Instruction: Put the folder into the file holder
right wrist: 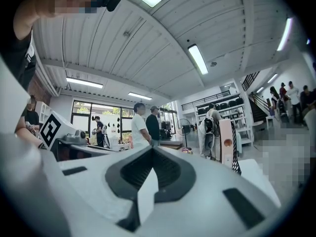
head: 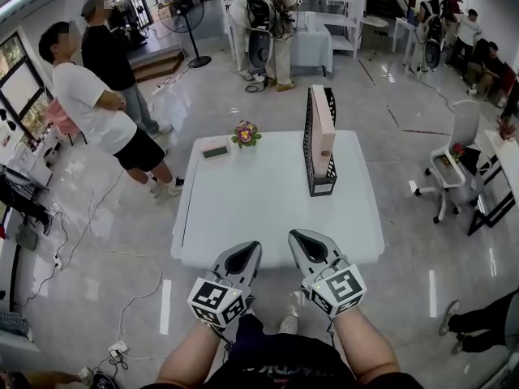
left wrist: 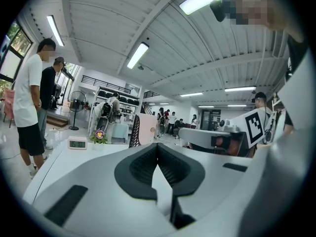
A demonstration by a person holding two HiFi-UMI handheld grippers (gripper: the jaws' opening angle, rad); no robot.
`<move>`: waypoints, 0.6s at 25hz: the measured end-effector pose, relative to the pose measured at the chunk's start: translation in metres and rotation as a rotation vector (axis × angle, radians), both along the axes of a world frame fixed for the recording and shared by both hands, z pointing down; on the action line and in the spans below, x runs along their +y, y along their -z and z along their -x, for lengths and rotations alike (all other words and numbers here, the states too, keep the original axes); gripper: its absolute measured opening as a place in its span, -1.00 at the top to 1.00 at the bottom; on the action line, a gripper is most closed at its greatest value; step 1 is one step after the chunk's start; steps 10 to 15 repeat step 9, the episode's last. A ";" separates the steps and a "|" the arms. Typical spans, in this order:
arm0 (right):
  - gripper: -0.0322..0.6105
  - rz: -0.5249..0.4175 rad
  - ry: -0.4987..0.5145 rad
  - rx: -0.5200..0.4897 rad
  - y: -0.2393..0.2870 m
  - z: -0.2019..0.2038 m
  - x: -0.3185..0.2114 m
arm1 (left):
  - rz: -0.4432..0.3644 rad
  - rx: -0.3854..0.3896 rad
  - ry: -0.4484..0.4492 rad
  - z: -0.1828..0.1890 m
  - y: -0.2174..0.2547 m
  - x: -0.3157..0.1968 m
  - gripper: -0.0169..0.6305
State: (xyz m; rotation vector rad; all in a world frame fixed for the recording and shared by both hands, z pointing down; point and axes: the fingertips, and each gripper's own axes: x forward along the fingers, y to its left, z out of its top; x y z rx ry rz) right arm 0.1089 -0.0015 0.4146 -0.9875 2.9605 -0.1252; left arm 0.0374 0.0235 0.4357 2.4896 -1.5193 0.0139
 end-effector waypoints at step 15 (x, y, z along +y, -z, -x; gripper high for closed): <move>0.90 0.002 0.003 -0.002 0.003 0.014 0.003 | -0.004 0.003 0.007 0.014 0.005 0.004 0.94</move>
